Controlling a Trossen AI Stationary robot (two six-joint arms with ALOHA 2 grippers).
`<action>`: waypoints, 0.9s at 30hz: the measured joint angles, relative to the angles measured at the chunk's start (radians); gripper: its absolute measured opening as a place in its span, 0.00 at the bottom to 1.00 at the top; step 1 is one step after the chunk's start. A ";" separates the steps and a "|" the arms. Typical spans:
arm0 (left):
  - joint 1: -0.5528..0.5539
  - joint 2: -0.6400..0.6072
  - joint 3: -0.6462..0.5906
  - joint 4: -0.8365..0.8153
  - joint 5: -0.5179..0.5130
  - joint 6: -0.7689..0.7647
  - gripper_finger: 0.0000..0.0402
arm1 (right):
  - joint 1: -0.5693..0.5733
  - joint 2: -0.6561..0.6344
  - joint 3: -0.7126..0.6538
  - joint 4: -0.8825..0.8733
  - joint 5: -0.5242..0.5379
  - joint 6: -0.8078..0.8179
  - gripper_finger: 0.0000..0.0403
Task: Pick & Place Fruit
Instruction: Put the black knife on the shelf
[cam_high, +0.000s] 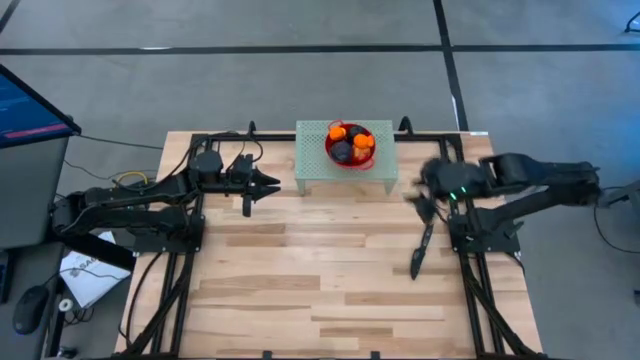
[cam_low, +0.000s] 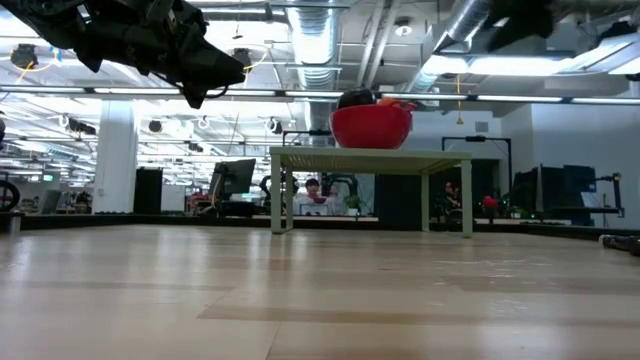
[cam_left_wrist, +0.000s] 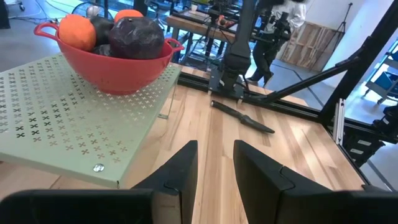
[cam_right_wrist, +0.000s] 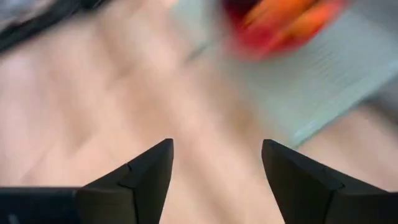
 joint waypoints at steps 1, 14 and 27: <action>0.000 0.000 0.000 0.000 0.000 0.000 0.24 | 0.042 -0.013 -0.002 -0.042 -0.066 0.022 0.59; 0.000 0.000 0.000 0.000 0.000 -0.002 0.24 | 0.327 0.196 -0.127 -0.341 -0.355 0.149 0.44; 0.000 0.000 0.000 0.001 0.000 -0.004 0.24 | 0.165 0.275 -0.405 -0.068 -0.390 0.906 0.72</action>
